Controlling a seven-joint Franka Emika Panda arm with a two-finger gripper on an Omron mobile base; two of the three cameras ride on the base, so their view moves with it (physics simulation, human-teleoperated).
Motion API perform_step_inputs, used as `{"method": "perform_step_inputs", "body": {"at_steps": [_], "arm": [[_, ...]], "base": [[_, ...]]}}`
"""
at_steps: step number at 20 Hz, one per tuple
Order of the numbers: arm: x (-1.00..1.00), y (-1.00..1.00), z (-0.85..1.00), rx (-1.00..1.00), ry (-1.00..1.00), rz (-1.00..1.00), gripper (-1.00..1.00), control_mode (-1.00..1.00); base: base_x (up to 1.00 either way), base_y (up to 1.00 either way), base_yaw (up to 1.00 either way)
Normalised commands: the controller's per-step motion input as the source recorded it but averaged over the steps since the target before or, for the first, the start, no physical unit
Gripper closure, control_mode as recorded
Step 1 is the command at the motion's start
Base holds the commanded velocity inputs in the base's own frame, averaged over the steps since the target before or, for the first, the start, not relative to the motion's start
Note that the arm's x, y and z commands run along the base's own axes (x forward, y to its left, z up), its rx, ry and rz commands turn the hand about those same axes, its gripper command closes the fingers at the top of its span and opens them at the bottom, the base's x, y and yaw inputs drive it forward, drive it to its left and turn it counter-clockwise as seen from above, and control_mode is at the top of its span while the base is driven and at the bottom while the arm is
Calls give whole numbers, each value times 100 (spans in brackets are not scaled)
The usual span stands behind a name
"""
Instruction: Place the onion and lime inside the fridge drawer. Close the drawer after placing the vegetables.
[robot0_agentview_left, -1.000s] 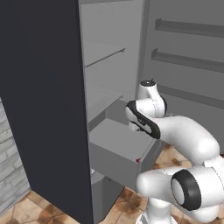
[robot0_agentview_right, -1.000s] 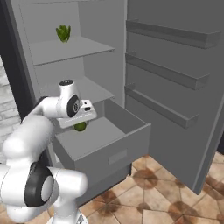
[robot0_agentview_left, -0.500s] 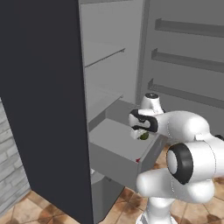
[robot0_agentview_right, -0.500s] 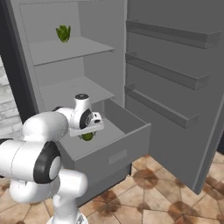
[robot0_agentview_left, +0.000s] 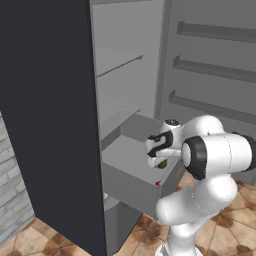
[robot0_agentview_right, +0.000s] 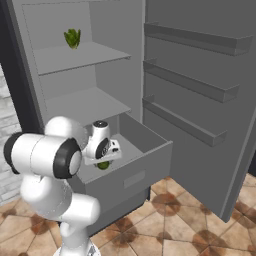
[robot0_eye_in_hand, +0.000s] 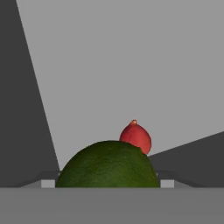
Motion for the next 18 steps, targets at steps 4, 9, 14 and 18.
{"method": "perform_step_inputs", "body": {"at_steps": [4, 9, 14, 18], "arm": [[25, 0, -52, 0, 7, 0, 100, -100], [21, 0, -47, 0, 6, 0, 100, -100], [13, 0, -48, 0, 6, 0, 100, -100], [9, 0, -46, 0, 5, 0, 100, -100]], "base": [[0, 0, 0], [0, 0, 0], [0, 0, 0], [0, 0, 0]]}}
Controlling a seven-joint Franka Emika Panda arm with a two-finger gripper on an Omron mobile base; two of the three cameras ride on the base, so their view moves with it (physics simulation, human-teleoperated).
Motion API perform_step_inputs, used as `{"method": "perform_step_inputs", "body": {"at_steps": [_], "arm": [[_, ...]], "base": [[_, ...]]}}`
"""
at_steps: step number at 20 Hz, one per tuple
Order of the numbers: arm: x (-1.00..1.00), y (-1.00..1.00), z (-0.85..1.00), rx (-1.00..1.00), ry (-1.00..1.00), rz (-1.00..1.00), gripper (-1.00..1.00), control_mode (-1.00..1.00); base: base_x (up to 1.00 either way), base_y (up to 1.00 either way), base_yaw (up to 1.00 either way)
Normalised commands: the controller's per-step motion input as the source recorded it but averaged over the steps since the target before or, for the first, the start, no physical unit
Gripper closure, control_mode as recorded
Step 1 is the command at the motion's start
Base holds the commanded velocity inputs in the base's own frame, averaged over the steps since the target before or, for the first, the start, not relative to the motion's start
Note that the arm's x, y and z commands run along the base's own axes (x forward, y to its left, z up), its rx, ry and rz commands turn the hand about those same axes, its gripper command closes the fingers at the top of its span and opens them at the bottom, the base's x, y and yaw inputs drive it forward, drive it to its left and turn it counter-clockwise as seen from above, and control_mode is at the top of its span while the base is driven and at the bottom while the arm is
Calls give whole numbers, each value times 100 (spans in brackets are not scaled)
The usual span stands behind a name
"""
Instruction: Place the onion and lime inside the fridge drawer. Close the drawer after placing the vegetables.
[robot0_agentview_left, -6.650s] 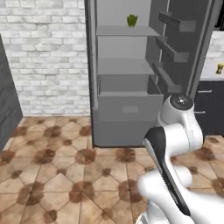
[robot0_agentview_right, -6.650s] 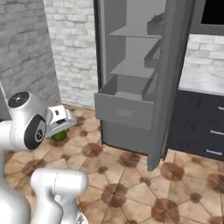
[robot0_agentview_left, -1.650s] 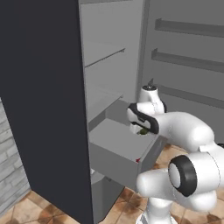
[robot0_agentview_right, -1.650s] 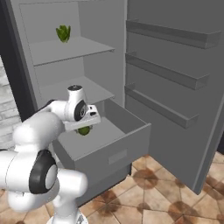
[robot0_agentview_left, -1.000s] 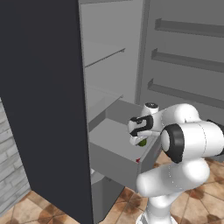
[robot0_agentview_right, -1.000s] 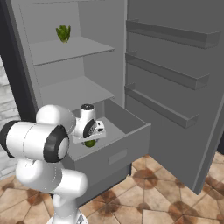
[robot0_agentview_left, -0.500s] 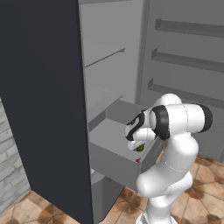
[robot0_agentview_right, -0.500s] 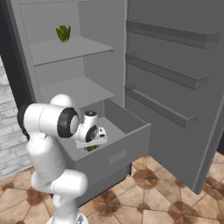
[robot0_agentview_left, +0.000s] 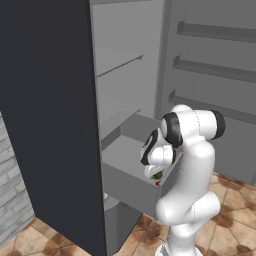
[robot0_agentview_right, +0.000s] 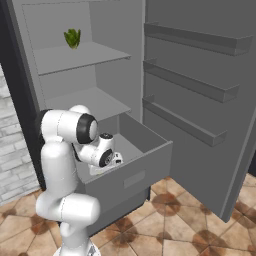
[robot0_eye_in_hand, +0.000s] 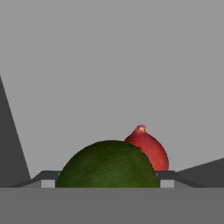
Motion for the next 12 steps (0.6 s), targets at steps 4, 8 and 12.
{"method": "perform_step_inputs", "body": {"at_steps": [4, 8, 12], "arm": [[5, 3, -42, 0, 3, 0, -100, -100], [0, 4, -19, 0, 2, -3, -100, -100], [0, 1, 0, 0, 1, -6, -100, -100]], "base": [[0, 0, 0], [0, 0, 0], [0, 0, 0]]}}
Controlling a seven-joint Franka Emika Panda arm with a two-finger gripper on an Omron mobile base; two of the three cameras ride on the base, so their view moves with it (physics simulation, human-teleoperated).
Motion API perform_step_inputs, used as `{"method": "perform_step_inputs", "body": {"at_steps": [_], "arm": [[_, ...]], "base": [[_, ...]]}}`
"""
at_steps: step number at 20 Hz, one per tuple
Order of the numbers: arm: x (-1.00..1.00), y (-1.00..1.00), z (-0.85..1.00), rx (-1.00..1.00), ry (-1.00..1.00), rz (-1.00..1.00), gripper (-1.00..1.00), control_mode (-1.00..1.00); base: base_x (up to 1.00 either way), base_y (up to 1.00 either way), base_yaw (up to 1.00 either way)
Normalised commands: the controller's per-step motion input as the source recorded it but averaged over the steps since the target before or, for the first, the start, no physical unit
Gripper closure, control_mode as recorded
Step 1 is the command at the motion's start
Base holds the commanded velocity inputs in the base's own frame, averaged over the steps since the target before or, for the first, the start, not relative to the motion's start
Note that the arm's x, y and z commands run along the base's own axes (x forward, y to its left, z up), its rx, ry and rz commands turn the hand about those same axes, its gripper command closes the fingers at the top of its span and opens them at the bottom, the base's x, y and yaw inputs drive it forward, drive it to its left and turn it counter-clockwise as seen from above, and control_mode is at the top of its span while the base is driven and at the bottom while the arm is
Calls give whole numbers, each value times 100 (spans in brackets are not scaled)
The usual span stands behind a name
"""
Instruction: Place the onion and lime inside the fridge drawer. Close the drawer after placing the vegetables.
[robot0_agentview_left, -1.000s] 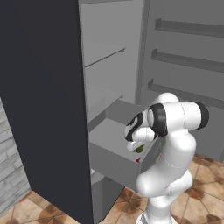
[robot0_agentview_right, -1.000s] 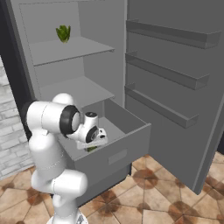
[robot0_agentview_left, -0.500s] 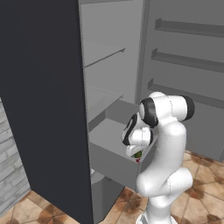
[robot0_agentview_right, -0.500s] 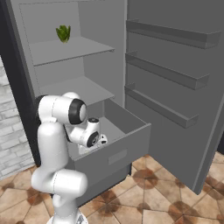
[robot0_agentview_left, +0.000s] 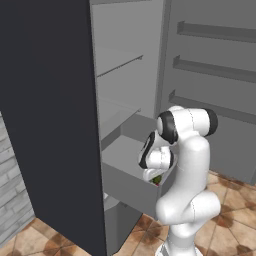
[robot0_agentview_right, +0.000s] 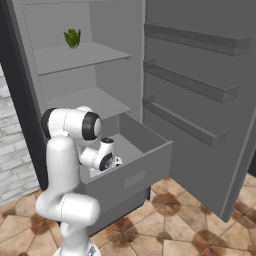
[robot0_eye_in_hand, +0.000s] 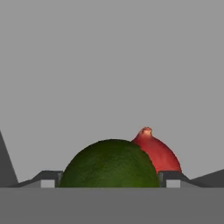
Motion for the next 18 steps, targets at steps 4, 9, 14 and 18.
{"method": "perform_step_inputs", "body": {"at_steps": [4, 9, 14, 18], "arm": [[3, 5, 23, 0, 0, -9, -100, -100], [19, 4, 48, 0, 0, -10, -100, -100], [9, 2, 81, 0, -1, -11, -100, -100], [0, 0, 84, 0, -8, -16, -100, -100]], "base": [[0, 0, 0], [0, 0, 0], [0, 0, 0], [0, 0, 0]]}}
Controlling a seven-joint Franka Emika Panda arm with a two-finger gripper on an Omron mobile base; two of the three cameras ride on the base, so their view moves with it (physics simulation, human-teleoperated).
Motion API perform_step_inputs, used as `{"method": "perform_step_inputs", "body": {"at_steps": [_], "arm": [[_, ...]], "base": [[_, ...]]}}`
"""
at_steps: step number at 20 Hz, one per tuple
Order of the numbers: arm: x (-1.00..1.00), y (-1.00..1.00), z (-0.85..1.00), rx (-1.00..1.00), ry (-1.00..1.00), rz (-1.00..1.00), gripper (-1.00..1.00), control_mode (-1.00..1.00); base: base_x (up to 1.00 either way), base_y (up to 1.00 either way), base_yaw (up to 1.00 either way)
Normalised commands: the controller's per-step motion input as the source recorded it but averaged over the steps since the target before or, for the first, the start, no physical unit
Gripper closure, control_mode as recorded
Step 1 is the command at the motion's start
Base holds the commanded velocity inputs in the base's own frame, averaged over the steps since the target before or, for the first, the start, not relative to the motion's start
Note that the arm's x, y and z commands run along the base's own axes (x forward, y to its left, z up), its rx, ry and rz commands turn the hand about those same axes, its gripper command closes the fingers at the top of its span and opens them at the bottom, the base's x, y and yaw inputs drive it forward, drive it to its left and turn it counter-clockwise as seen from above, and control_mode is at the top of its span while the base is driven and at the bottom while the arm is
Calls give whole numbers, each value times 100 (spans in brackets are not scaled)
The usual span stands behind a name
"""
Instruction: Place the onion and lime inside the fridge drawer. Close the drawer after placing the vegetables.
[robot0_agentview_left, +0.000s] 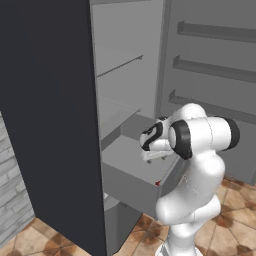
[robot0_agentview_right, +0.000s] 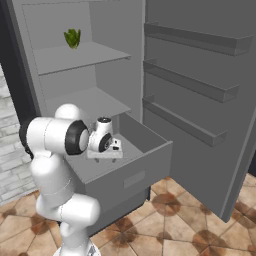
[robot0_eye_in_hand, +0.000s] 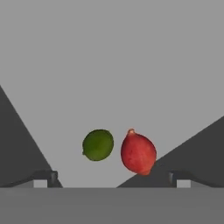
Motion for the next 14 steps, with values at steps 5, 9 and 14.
{"method": "perform_step_inputs", "body": {"at_steps": [5, 9, 14], "arm": [[-18, 0, 80, 0, -12, -20, -100, -100], [-29, -15, 66, 0, -12, -24, -100, -100], [-49, -32, 43, 1, -11, -28, -100, -100]], "base": [[0, 0, 0], [0, 0, 0], [0, 0, 0]]}}
